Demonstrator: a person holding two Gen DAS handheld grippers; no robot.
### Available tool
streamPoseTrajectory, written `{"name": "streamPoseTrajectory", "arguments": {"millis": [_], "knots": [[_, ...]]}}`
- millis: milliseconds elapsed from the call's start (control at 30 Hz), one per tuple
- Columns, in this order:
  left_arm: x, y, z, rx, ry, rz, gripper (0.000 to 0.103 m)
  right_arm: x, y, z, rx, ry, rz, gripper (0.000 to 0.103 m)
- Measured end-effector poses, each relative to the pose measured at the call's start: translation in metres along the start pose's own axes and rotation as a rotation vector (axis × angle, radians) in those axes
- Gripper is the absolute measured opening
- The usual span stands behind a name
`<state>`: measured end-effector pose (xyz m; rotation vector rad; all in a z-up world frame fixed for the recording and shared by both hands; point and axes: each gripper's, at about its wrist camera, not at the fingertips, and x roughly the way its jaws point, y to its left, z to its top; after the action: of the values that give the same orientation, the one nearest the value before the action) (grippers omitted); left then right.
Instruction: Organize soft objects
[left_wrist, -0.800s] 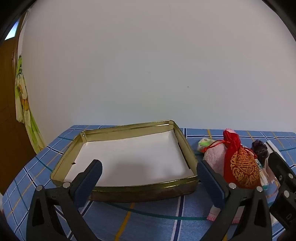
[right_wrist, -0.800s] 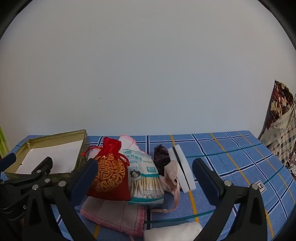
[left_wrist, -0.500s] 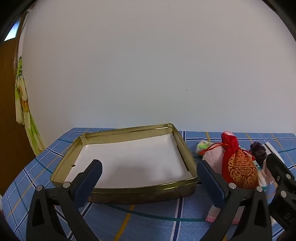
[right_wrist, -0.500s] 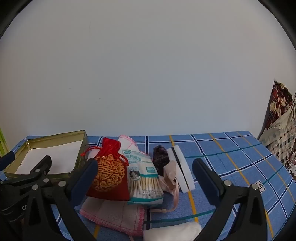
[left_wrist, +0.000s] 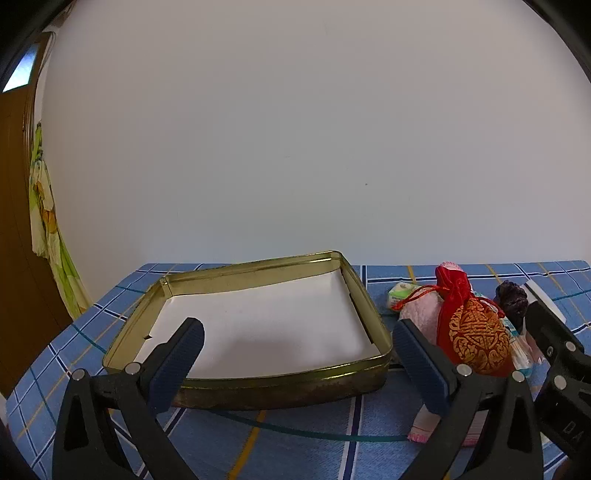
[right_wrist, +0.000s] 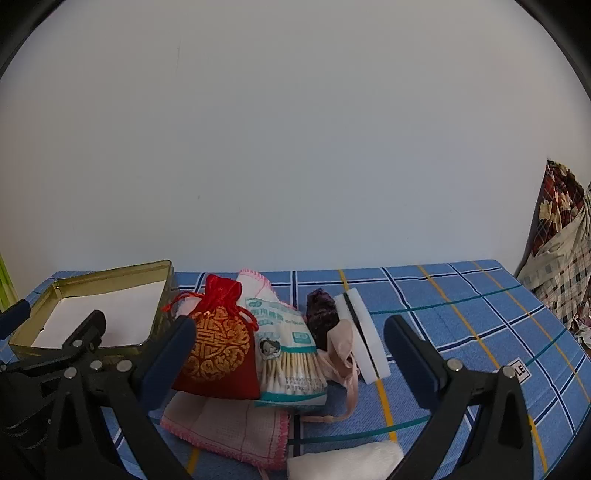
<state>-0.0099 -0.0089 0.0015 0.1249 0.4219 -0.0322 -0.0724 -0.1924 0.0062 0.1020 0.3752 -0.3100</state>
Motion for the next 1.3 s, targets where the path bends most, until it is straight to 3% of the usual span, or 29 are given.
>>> {"name": "streamPoseTrajectory", "arguments": {"millis": [1300], "knots": [[0.005,-0.002,-0.002,-0.008,0.011,-0.011,0.103,-0.016,-0.008,0.007,-0.017,-0.081,-0.043,0.103]]}}
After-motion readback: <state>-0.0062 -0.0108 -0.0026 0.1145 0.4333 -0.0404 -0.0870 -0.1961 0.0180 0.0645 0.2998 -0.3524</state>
